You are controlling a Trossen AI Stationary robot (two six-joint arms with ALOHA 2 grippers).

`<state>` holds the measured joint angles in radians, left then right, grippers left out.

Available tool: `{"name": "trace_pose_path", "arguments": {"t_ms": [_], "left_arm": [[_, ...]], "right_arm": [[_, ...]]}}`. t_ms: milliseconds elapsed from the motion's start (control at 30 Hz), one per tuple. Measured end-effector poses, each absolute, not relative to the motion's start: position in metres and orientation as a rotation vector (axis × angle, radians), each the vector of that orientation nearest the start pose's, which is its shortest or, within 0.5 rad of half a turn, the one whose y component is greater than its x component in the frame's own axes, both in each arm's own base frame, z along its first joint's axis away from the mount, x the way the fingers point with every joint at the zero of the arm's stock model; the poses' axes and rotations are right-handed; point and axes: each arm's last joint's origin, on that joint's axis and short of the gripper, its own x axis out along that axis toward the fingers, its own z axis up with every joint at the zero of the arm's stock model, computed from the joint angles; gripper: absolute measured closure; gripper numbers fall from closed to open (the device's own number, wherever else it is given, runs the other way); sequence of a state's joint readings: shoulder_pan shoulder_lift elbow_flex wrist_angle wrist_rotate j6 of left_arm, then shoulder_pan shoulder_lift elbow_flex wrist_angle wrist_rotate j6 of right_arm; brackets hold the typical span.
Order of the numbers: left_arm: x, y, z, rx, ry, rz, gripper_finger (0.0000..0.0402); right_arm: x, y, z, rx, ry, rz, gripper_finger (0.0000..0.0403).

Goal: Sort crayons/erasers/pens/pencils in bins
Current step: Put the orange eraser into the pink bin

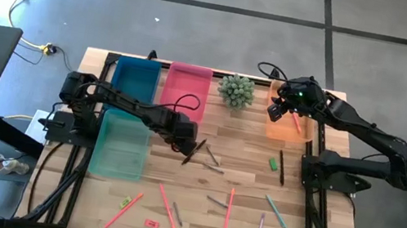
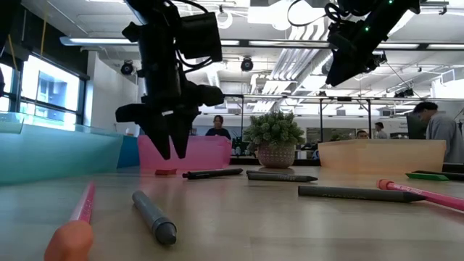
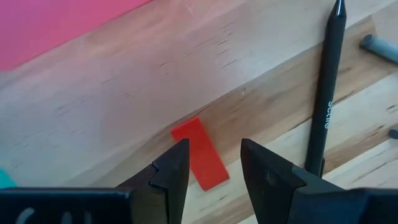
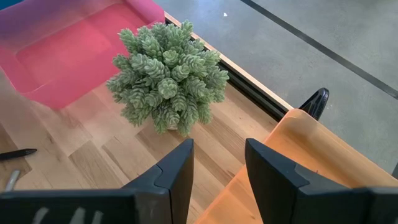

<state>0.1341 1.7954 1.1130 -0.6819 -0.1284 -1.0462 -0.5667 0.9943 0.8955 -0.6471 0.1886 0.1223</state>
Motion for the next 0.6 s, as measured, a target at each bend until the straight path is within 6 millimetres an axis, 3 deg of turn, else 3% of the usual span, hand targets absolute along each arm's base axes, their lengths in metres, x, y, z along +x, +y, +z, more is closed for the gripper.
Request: {"name": "trace_pose_path", "arguments": {"t_ms": [367,600], "left_arm": [[0.323,0.048,0.154,-0.859,1.128,0.925,0.0263],[0.325,0.047,0.139,-0.853,1.191,0.937,0.0268]], "right_arm": [[0.163,-0.11,0.295,0.254,0.705,-0.765,0.0265],[0.163,-0.11,0.295,0.254,0.705,-0.765,0.0265]]}}
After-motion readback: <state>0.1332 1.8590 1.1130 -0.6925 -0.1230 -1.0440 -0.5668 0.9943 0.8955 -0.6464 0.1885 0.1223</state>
